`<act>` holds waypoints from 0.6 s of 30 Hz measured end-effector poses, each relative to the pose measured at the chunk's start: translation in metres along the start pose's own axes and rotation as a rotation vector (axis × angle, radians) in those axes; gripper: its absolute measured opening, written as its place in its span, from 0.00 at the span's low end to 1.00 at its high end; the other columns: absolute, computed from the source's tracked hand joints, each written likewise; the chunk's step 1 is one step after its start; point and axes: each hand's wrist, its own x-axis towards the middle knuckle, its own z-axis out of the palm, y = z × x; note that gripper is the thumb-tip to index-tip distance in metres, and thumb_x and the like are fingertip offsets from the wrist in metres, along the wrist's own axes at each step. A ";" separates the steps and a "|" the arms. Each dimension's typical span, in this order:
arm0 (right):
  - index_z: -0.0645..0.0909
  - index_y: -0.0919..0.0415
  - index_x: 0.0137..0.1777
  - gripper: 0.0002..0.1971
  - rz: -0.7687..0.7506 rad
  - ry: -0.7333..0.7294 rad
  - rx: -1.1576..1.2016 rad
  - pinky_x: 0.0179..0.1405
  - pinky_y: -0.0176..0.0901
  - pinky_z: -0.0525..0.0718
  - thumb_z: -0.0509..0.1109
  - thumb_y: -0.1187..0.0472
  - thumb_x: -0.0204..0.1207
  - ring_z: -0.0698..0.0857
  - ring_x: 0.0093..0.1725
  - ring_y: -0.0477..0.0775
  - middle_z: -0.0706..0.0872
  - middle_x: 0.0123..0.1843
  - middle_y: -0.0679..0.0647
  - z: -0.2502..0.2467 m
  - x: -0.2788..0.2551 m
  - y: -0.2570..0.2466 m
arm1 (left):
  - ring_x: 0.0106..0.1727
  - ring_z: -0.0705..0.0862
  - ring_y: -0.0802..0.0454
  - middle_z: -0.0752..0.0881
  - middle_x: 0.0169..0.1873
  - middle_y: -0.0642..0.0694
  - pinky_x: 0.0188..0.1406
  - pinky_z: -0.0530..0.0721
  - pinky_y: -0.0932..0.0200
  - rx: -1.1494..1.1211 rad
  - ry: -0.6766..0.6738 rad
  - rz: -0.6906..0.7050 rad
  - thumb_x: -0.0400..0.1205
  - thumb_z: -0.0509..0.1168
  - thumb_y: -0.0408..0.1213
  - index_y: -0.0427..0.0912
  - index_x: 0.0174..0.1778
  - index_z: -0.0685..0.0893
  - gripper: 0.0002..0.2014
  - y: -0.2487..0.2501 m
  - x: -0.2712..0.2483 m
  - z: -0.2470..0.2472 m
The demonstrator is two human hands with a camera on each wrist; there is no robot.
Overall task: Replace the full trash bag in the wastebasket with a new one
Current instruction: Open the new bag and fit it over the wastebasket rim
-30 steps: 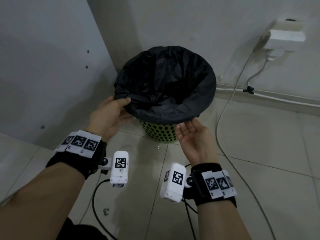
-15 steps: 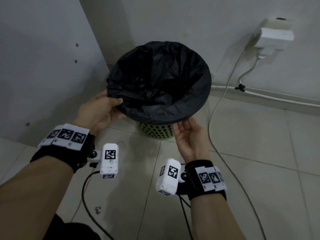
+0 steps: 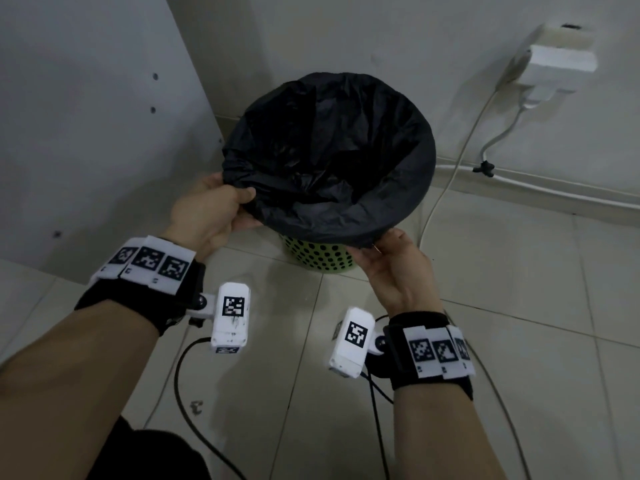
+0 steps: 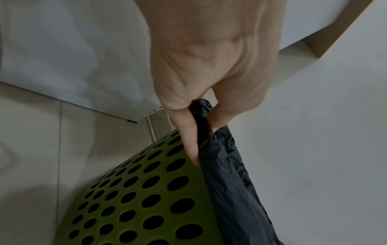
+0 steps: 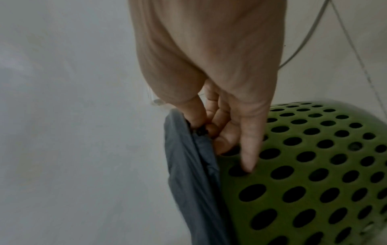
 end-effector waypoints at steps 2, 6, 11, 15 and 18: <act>0.80 0.68 0.52 0.07 -0.010 0.028 -0.012 0.53 0.66 0.90 0.60 0.71 0.85 0.88 0.52 0.67 0.88 0.48 0.66 0.001 -0.004 -0.008 | 0.50 0.90 0.44 0.87 0.60 0.36 0.31 0.91 0.53 0.006 0.007 -0.002 0.84 0.62 0.22 0.32 0.72 0.78 0.19 0.000 -0.001 0.003; 0.83 0.70 0.61 0.14 -0.023 0.063 -0.133 0.65 0.64 0.85 0.68 0.59 0.84 0.89 0.53 0.62 0.89 0.51 0.63 0.006 -0.010 -0.026 | 0.53 0.90 0.43 0.88 0.60 0.37 0.35 0.93 0.51 0.016 0.022 -0.008 0.84 0.62 0.23 0.33 0.72 0.79 0.18 0.002 -0.001 0.002; 0.84 0.69 0.50 0.09 -0.006 0.151 -0.234 0.59 0.63 0.89 0.77 0.63 0.76 0.91 0.43 0.61 0.90 0.39 0.60 0.022 -0.011 -0.027 | 0.51 0.91 0.44 0.88 0.61 0.37 0.37 0.93 0.51 0.051 0.008 0.000 0.84 0.63 0.24 0.34 0.72 0.78 0.19 0.002 -0.003 0.002; 0.83 0.63 0.49 0.06 0.044 0.181 -0.234 0.61 0.65 0.87 0.73 0.59 0.81 0.88 0.47 0.59 0.85 0.42 0.56 0.024 -0.011 -0.024 | 0.49 0.91 0.45 0.88 0.60 0.38 0.35 0.92 0.53 0.061 -0.002 0.040 0.86 0.62 0.26 0.37 0.72 0.78 0.18 0.001 -0.007 0.006; 0.83 0.63 0.53 0.12 0.048 0.185 -0.190 0.60 0.68 0.87 0.71 0.53 0.82 0.90 0.53 0.62 0.89 0.54 0.58 0.028 -0.016 -0.014 | 0.50 0.91 0.41 0.87 0.61 0.39 0.36 0.93 0.48 0.005 0.010 0.032 0.88 0.61 0.29 0.42 0.71 0.76 0.16 -0.003 -0.014 0.012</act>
